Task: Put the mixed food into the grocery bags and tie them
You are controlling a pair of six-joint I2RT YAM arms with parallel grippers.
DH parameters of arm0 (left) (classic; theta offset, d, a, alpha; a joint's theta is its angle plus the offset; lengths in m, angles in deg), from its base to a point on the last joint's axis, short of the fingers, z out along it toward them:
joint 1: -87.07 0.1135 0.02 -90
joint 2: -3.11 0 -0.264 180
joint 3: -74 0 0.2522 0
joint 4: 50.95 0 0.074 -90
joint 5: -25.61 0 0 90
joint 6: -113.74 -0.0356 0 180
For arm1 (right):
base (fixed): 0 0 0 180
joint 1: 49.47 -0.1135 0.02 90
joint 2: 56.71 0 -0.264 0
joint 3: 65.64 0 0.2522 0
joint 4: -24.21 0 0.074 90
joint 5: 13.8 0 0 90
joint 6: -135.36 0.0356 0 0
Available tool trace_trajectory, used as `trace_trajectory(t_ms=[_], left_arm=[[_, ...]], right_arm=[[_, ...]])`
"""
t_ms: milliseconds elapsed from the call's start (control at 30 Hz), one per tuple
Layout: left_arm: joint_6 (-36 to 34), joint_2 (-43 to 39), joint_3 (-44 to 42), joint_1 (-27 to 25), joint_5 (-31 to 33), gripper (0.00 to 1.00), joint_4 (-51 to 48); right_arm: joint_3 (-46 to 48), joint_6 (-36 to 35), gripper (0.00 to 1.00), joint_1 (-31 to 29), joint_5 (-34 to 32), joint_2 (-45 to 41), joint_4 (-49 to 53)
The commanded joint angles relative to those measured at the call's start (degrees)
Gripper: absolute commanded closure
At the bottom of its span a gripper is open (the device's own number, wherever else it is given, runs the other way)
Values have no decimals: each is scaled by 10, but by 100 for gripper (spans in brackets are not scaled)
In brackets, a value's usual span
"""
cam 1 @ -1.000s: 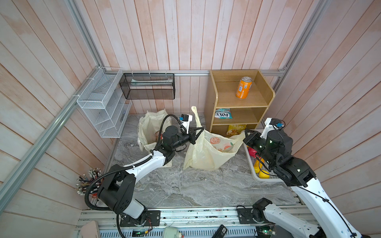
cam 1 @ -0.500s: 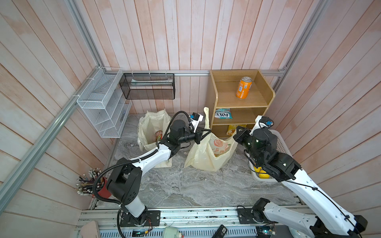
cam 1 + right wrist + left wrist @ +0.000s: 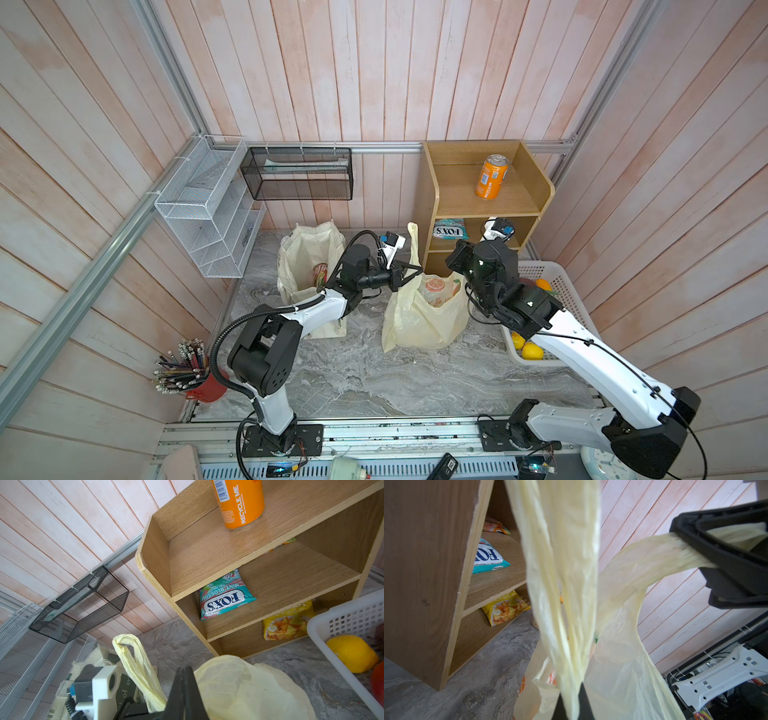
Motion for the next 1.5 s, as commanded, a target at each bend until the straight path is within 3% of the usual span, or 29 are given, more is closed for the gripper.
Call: trace_trajectory(t_ms=[0,200,533,833,1033,1367,1467], left_arm=[[12,11,-1,0,-35,100,23],[-36,15,31,4,-60,100,-38],[-123,22,86,6,-118,100,-170],[-204,33,133,6,-121,100,-290],[-257,31,150,6,-124,100,-353],[-275,20,163,3,-153,100,-372],[-290,22,168,4,-162,93,-387]], right_arm=[[-18,-41,100,-2,8,8,6],[-45,-112,100,5,43,32,44],[-104,-241,100,77,344,79,119],[-140,-341,100,80,466,106,177],[-121,-341,100,80,505,100,146],[-39,-290,100,108,578,84,73],[-32,-282,100,109,585,84,63]])
